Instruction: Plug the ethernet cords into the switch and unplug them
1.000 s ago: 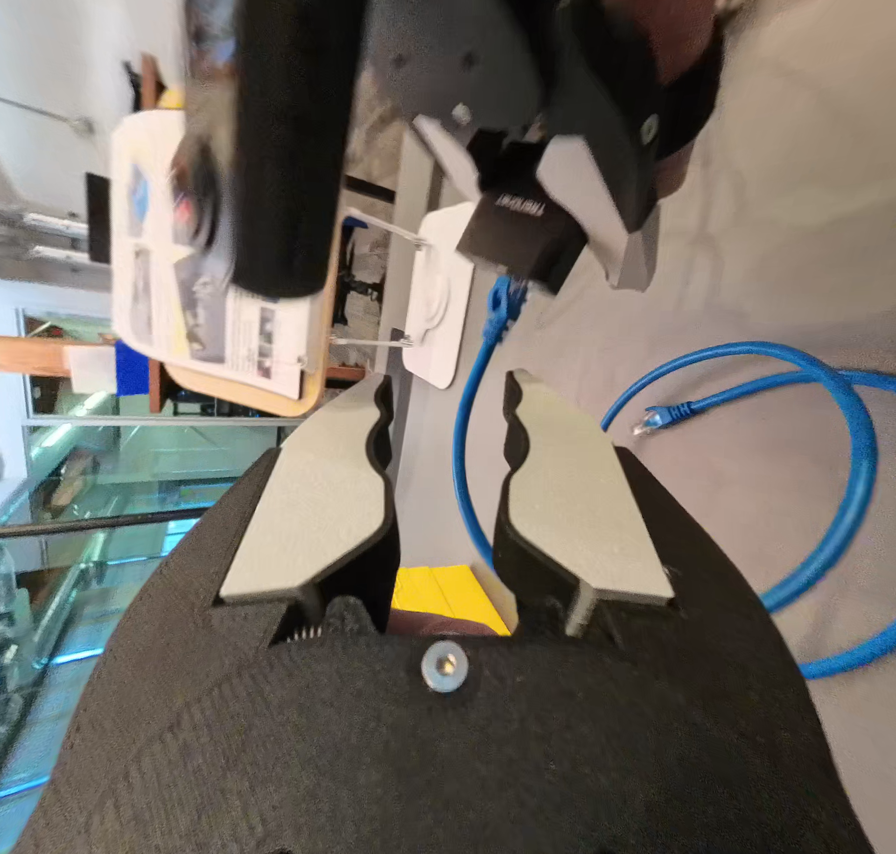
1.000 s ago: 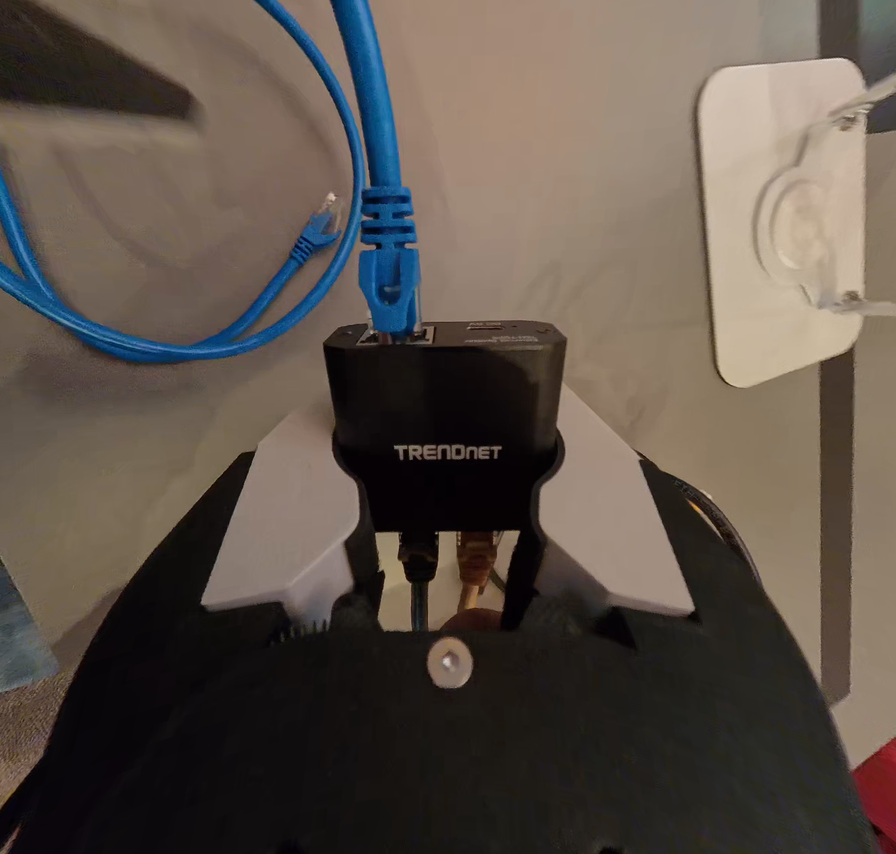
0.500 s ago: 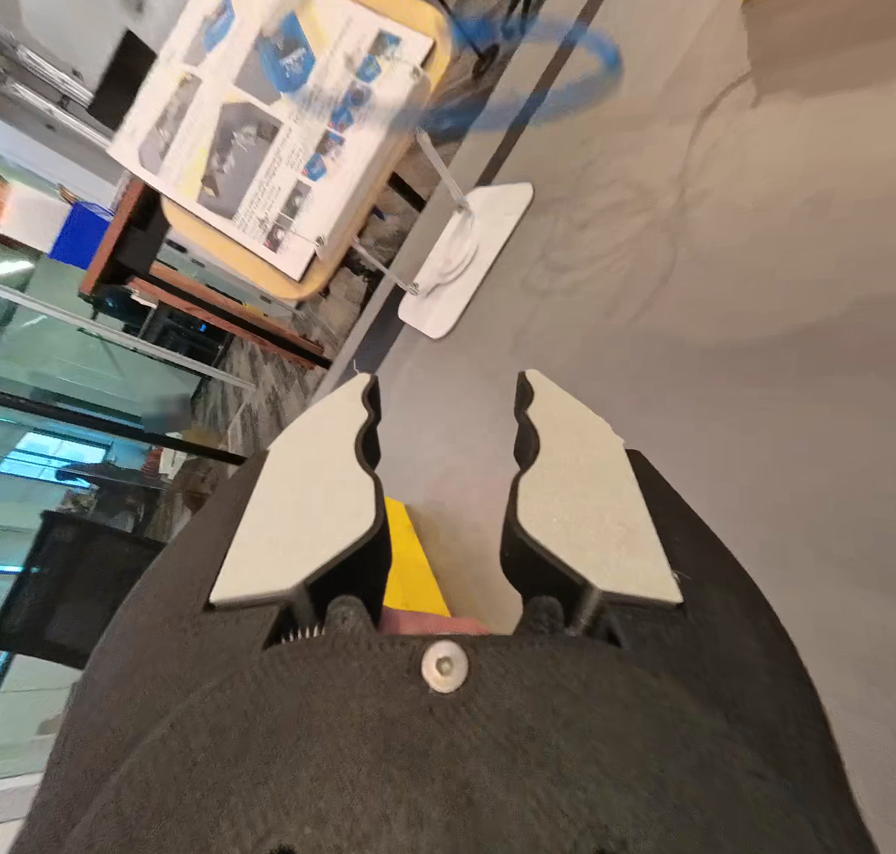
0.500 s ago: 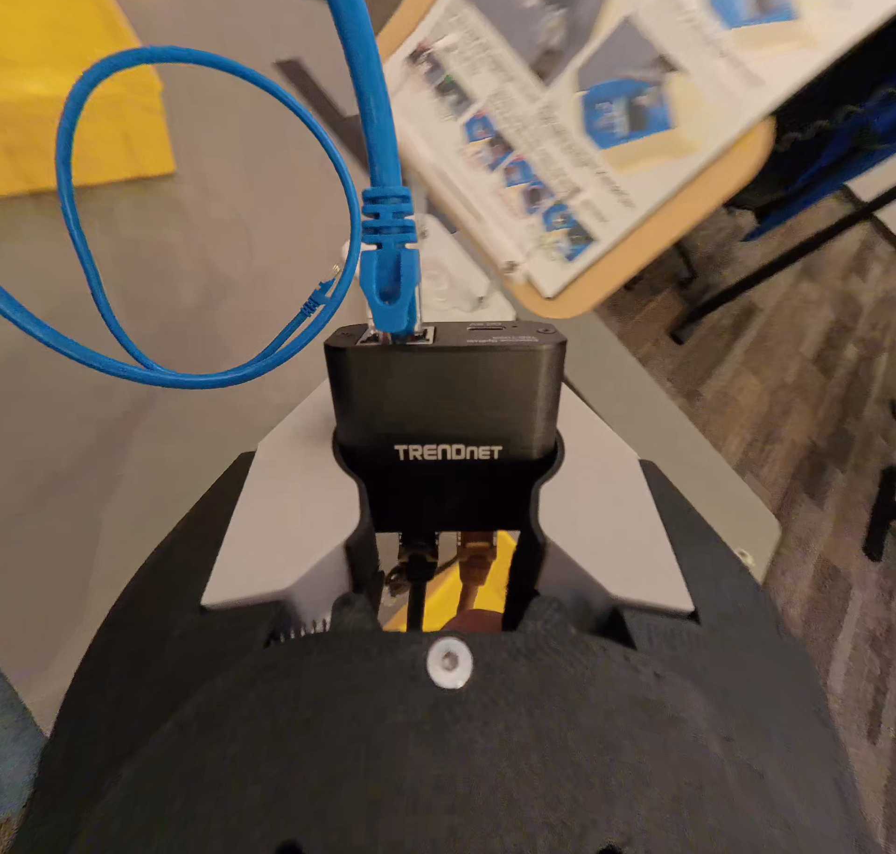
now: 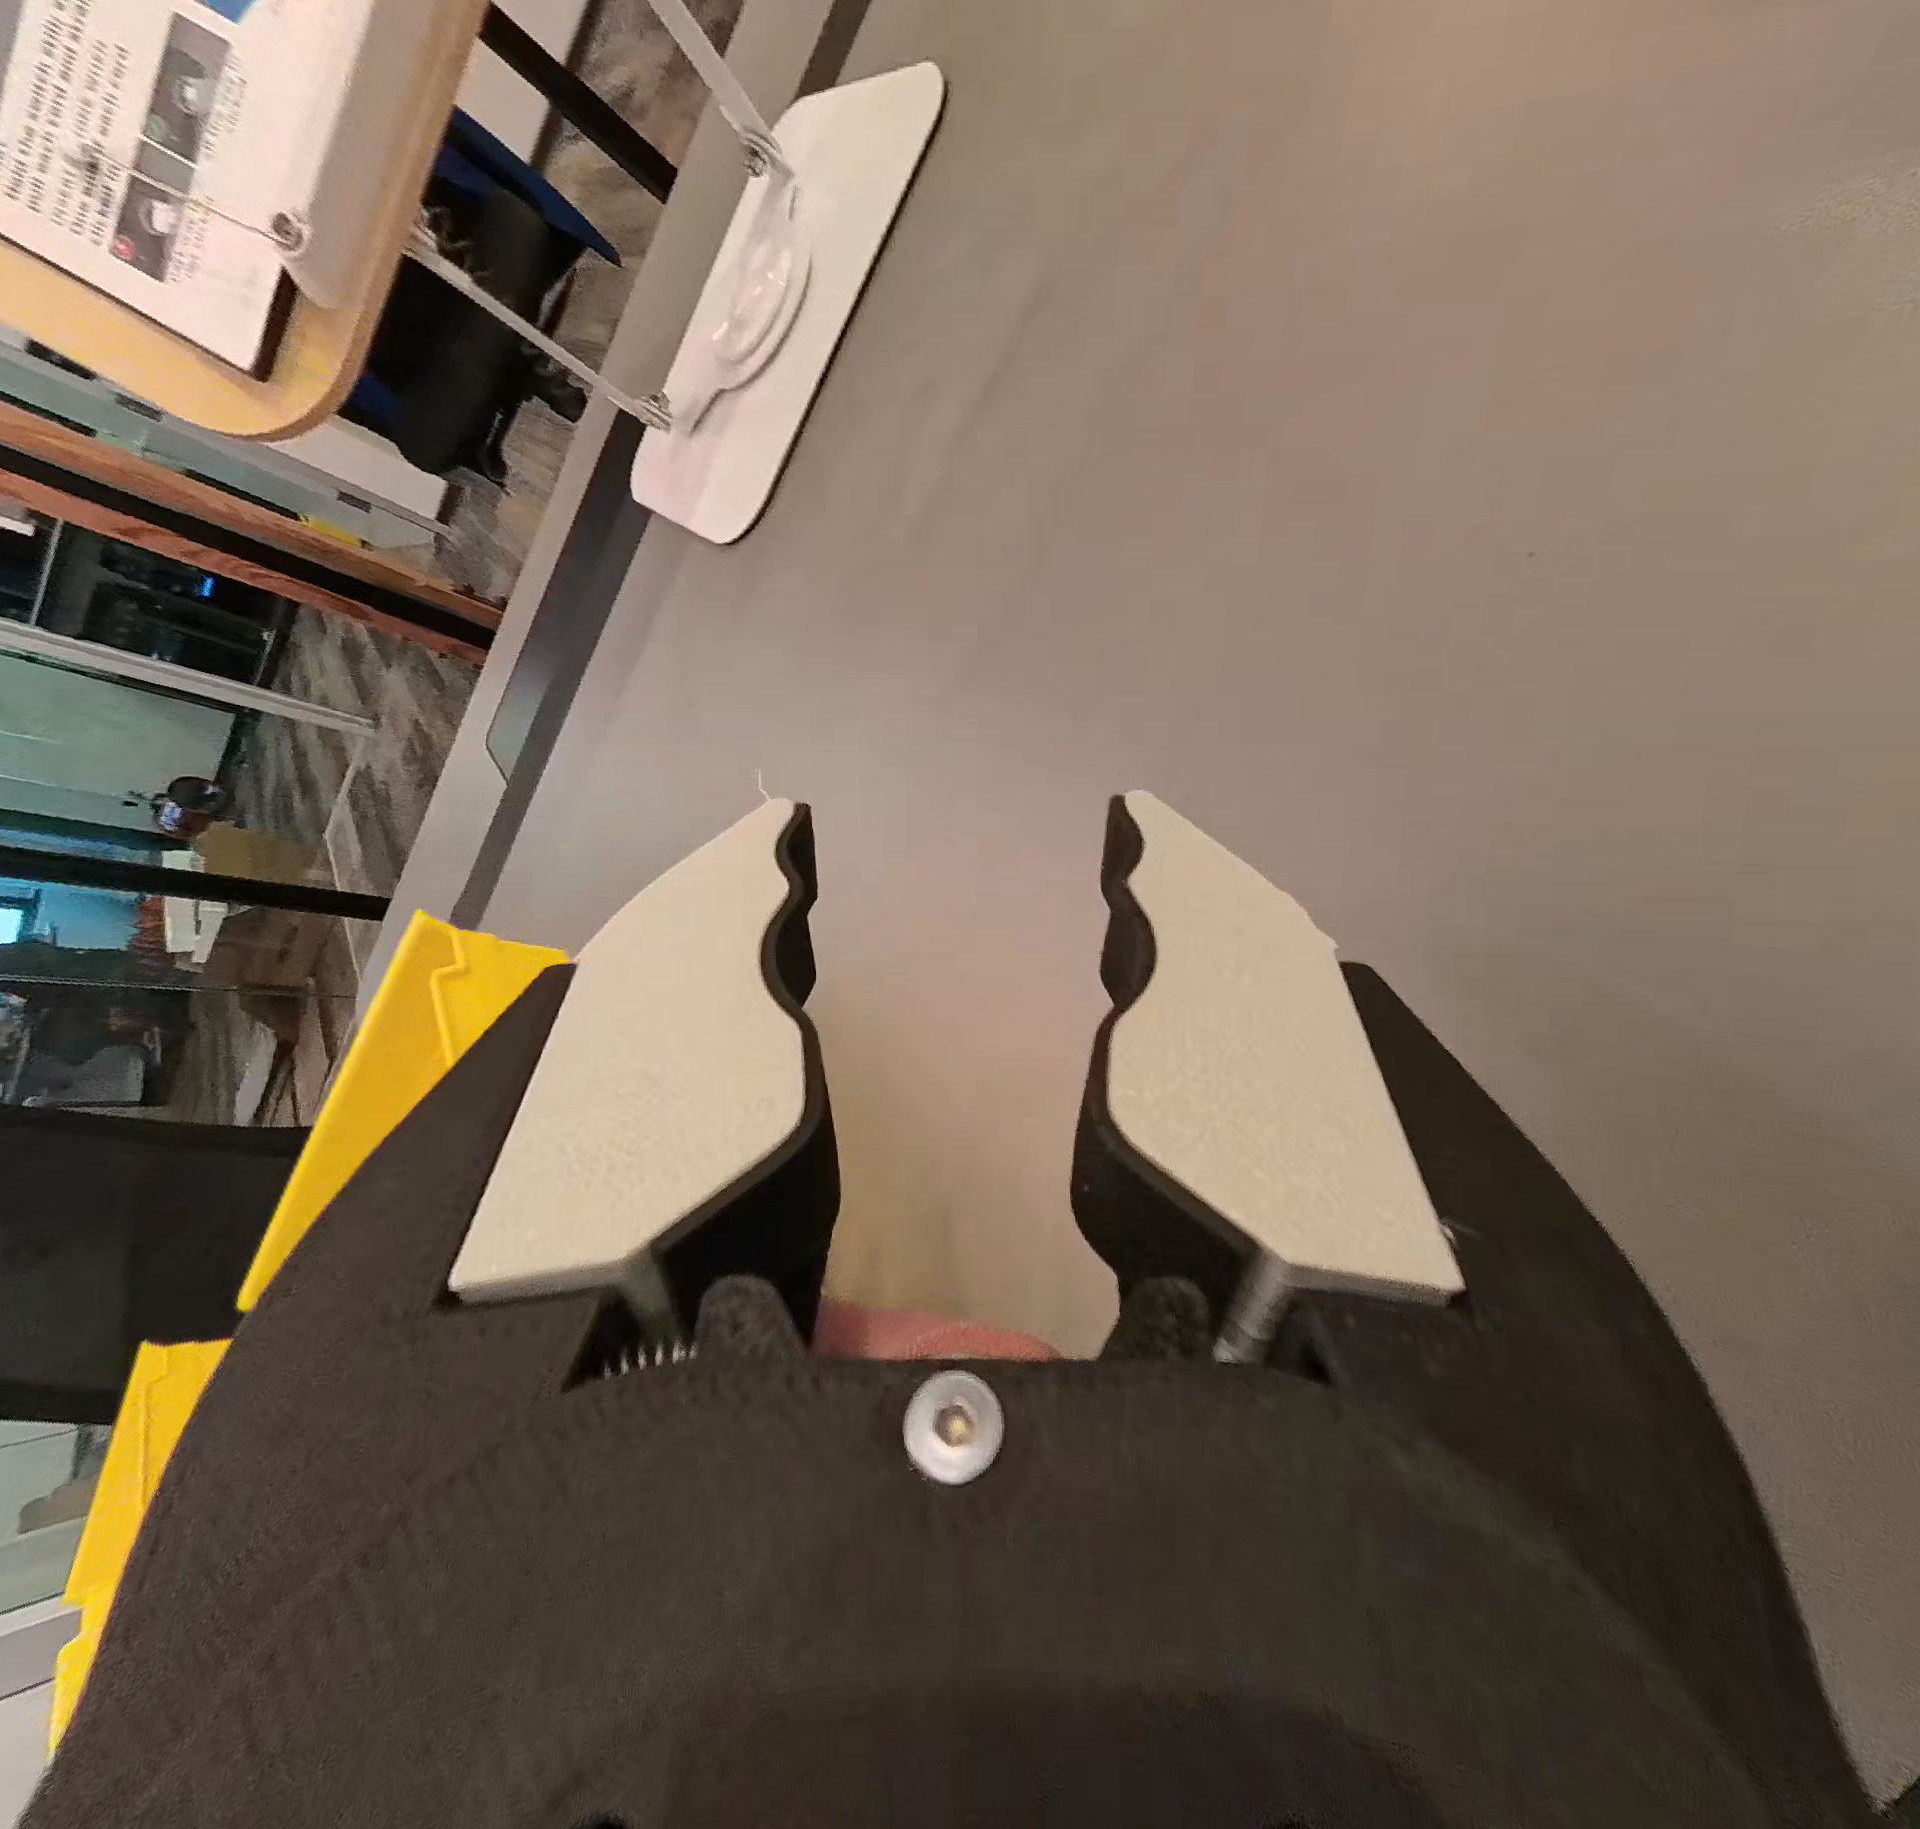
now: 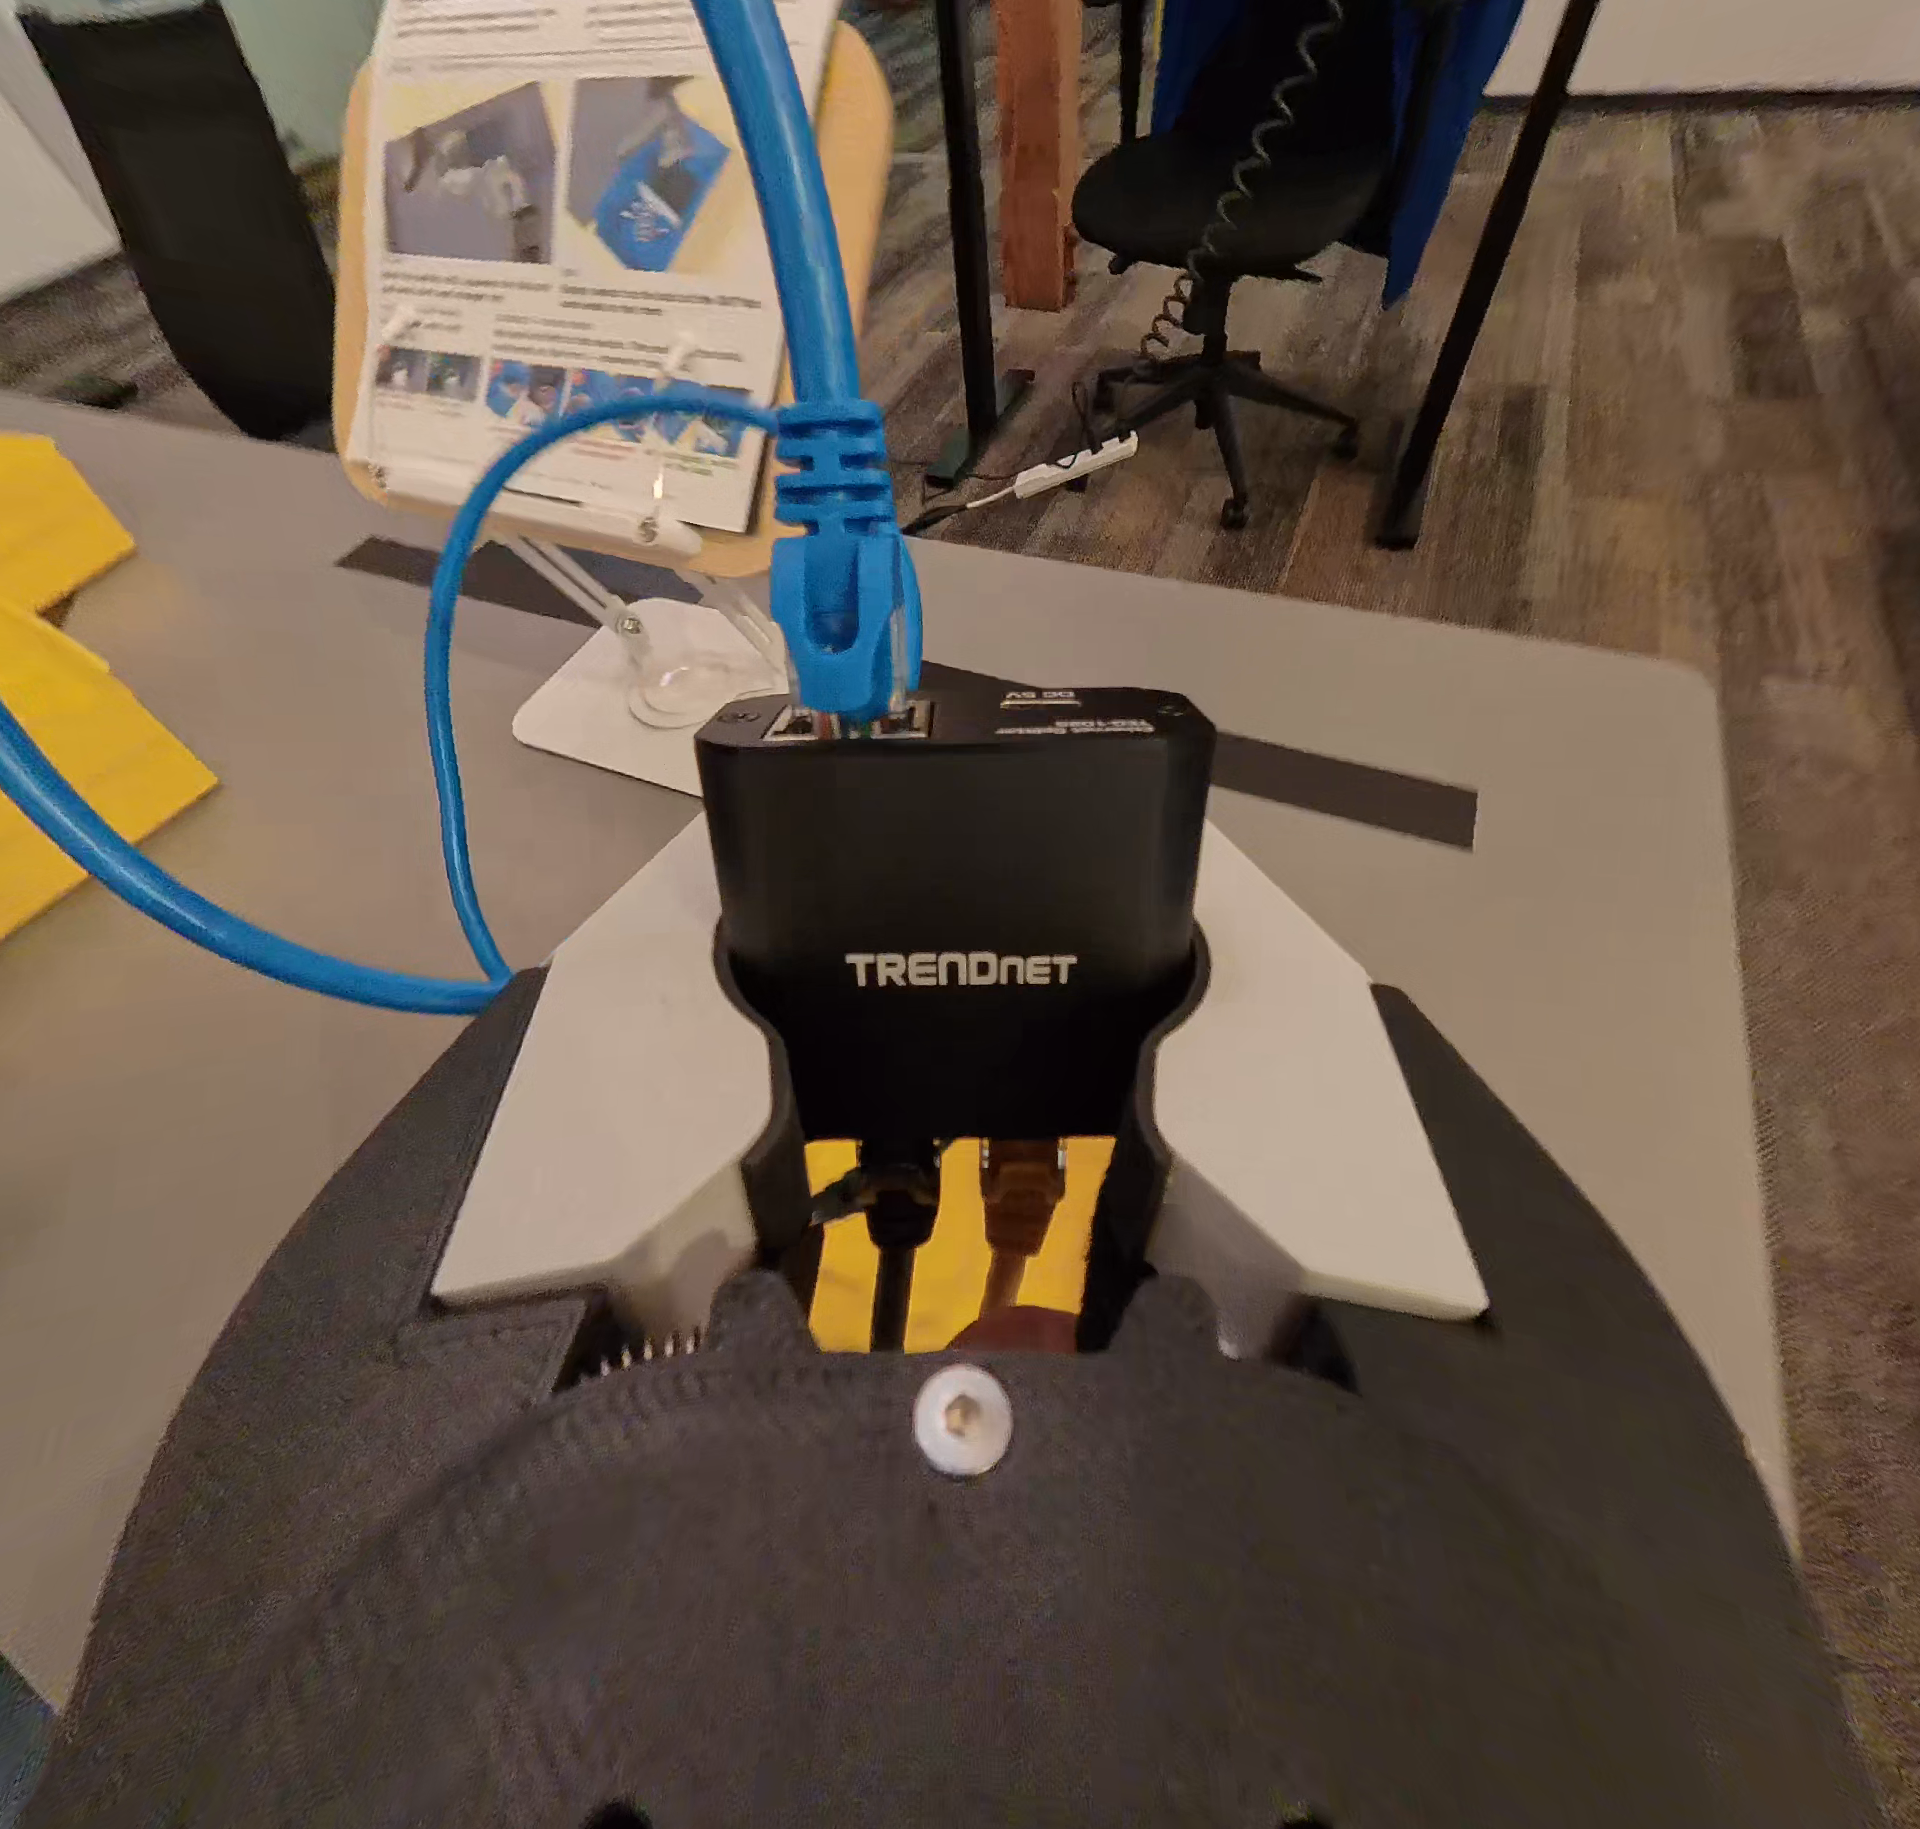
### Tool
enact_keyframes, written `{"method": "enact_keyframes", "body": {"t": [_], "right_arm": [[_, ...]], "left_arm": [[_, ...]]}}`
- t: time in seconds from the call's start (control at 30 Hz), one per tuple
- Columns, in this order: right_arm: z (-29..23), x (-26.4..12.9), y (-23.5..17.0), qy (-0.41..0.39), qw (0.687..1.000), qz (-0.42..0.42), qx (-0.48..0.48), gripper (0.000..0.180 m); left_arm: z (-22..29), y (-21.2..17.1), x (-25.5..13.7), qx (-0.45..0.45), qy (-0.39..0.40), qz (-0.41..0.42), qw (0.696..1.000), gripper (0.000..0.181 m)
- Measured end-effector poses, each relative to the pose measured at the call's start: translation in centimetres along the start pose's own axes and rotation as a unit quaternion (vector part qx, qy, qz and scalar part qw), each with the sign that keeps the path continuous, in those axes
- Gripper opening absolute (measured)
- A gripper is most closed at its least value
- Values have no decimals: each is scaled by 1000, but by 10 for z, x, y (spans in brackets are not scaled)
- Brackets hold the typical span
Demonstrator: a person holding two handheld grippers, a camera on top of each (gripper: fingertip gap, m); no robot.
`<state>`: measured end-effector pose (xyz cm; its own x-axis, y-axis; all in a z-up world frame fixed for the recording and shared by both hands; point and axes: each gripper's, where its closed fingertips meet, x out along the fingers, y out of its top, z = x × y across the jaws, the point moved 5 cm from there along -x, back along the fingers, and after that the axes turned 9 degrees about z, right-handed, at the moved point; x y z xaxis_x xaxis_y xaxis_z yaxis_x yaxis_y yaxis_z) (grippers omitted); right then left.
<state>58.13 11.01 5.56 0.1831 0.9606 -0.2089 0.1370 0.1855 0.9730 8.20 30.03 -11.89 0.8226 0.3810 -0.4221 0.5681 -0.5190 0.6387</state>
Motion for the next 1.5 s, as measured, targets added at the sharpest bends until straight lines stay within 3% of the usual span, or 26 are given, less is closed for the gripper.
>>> {"method": "enact_keyframes", "body": {"t": [0.27,0.43,0.67,0.83,1.2,1.5], "right_arm": [[47,5,-67,-10,987,48,152,69],[50,13,-89,-15,986,30,166,69],[46,30,-132,-44,990,-93,98,70],[43,40,-160,-66,976,-205,36,69],[44,54,-191,-59,945,-319,29,70],[52,63,-208,-87,901,-421,-57,71]], "left_arm": [[10,-10,8,-1,-18,-20,1000,53],[17,-15,12,2,-28,-30,999,53],[21,-18,14,6,-34,-34,999,53],[23,-19,13,9,-37,-37,999,53],[28,-23,11,19,-44,-43,998,53],[30,-24,9,24,-49,-48,997,53]]}}
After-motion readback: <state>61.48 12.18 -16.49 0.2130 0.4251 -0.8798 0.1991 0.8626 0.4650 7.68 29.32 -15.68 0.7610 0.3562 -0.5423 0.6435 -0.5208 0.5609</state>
